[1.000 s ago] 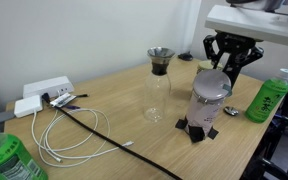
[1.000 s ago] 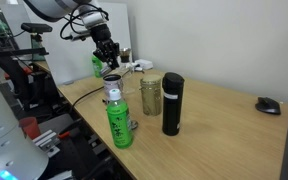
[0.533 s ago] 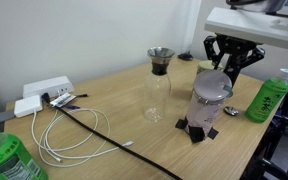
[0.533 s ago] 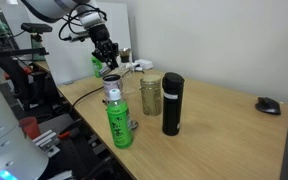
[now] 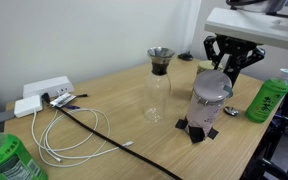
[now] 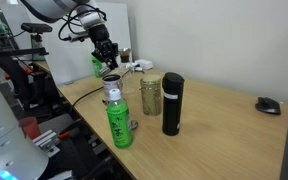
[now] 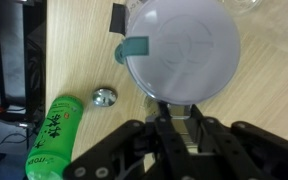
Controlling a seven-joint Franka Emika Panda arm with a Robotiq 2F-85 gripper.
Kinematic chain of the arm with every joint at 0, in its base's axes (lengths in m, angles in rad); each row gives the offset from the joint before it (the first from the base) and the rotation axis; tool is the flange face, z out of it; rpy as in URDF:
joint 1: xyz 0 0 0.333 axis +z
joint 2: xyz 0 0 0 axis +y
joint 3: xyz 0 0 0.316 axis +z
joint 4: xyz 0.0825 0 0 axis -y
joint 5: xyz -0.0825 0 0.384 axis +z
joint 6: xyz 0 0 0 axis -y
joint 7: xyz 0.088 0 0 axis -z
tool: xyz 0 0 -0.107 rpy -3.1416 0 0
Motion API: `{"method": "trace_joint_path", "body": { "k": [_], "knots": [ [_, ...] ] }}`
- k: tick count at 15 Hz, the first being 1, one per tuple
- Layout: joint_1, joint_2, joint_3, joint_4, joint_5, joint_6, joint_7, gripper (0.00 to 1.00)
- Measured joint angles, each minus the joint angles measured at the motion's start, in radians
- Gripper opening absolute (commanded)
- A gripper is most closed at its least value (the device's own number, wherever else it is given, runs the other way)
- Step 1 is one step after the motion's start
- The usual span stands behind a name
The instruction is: Open the bottle on the table
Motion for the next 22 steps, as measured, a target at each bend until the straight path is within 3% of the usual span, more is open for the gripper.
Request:
{"method": "trace_joint_path", "body": {
  "k": [1, 2, 16, 17, 22],
  "knots": [
    [0.000, 0.000, 0.000, 0.000, 0.000, 0.000, 0.000, 0.06],
    [0.000, 0.000, 0.000, 0.000, 0.000, 0.000, 0.000, 0.22],
    [0.000, 0.000, 0.000, 0.000, 0.000, 0.001, 0.000, 0.22],
    [0.000, 0.000, 0.000, 0.000, 0.000, 0.001, 0.000, 0.06],
    [0.001, 0.002, 0.000, 0.000, 0.000, 0.000, 0.000, 0.06]
  ]
}}
